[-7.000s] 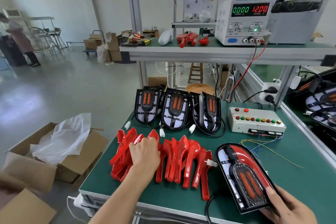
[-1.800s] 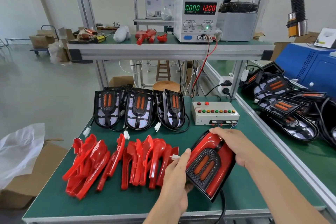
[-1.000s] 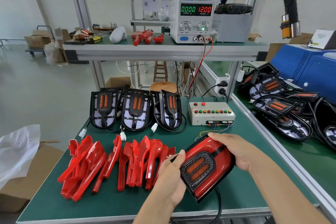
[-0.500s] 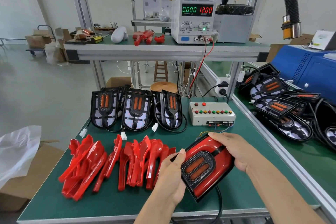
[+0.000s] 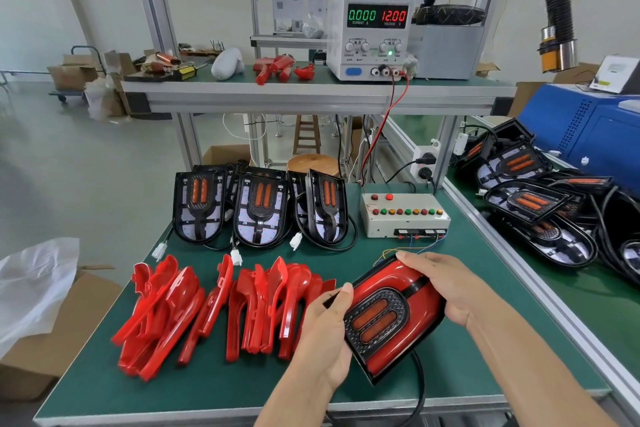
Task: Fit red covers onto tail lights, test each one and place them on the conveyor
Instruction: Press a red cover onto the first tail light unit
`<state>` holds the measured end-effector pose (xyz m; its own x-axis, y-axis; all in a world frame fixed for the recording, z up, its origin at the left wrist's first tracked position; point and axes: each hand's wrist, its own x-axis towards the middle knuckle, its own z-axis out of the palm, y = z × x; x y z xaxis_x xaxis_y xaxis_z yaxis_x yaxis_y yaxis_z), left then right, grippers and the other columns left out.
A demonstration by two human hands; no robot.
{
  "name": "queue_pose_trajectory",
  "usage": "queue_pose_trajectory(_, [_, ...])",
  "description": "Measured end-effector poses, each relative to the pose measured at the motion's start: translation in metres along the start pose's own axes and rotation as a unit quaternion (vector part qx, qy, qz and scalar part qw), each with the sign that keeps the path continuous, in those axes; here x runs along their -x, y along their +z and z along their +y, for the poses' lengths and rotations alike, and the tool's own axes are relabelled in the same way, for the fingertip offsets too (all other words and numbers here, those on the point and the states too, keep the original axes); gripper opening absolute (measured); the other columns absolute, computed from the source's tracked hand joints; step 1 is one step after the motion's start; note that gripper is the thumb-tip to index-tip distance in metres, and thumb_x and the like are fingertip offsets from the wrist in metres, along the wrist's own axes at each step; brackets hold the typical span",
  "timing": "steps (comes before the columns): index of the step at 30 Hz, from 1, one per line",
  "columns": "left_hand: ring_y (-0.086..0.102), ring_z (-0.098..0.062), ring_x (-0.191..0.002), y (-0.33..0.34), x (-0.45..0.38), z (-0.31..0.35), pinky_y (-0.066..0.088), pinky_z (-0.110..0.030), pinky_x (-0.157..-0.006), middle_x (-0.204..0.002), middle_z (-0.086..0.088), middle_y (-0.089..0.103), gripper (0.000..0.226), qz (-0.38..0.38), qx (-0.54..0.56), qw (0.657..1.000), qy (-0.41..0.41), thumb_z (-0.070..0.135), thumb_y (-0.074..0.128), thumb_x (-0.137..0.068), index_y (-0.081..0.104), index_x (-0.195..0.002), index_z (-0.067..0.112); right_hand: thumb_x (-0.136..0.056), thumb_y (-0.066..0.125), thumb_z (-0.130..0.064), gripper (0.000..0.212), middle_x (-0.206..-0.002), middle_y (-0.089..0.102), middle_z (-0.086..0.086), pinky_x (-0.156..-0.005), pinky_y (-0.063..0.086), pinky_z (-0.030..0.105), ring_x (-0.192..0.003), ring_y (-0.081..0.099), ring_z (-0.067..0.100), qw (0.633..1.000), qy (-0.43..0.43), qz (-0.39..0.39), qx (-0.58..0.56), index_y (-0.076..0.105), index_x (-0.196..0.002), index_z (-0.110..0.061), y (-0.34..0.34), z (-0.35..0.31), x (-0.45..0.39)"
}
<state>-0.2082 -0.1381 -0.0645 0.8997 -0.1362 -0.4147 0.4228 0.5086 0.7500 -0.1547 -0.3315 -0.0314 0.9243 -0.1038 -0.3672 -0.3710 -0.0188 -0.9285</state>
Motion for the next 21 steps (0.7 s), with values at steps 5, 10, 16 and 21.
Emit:
queue_pose_trajectory(5, [0.072, -0.040, -0.106, 0.002, 0.003, -0.001, 0.061, -0.054, -0.087, -0.115, -0.024, 0.073, 0.045, -0.019, 0.038, 0.999, -0.006, 0.023, 0.071, -0.094, 0.058, -0.129, -0.001, -0.078, 0.082, -0.041, 0.039, -0.092, 0.079, 0.014, -0.081, 0.062, 0.047, -0.082, 0.077, 0.034, 1.000, -0.016, -0.010, 0.022, 0.074, -0.103, -0.012, -0.004, 0.001, 0.001])
queue_pose_trajectory(10, [0.074, -0.040, -0.102, 0.001, 0.005, -0.002, 0.063, -0.049, -0.078, -0.112, -0.024, 0.074, 0.050, -0.043, 0.067, 0.997, 0.016, 0.002, 0.076, -0.082, 0.054, -0.127, 0.003, -0.079, 0.079, -0.039, 0.035, -0.102, 0.077, 0.017, -0.092, 0.058, 0.054, -0.094, 0.075, 0.036, 0.999, -0.024, -0.040, 0.006, 0.078, -0.105, -0.015, -0.009, 0.001, 0.002])
queue_pose_trajectory(16, [0.073, -0.040, -0.104, 0.000, 0.006, -0.003, 0.062, -0.046, -0.077, -0.114, -0.025, 0.073, 0.057, -0.053, 0.063, 0.996, 0.031, 0.012, 0.080, -0.079, 0.054, -0.129, 0.002, -0.075, 0.079, -0.041, 0.046, -0.107, 0.076, 0.018, -0.090, 0.059, 0.053, -0.098, 0.074, 0.037, 0.997, -0.021, -0.069, -0.002, 0.075, -0.113, -0.015, -0.013, 0.000, 0.003])
queue_pose_trajectory(21, [0.074, -0.039, -0.102, 0.001, 0.003, -0.006, 0.062, -0.049, -0.081, -0.111, -0.022, 0.075, 0.059, -0.035, 0.041, 0.998, 0.035, 0.018, 0.081, -0.076, 0.057, -0.127, 0.002, -0.073, 0.082, -0.041, 0.061, -0.109, 0.075, 0.021, -0.093, 0.057, 0.056, -0.102, 0.072, 0.042, 0.997, -0.012, -0.073, 0.015, 0.068, -0.120, -0.005, -0.013, -0.001, 0.002])
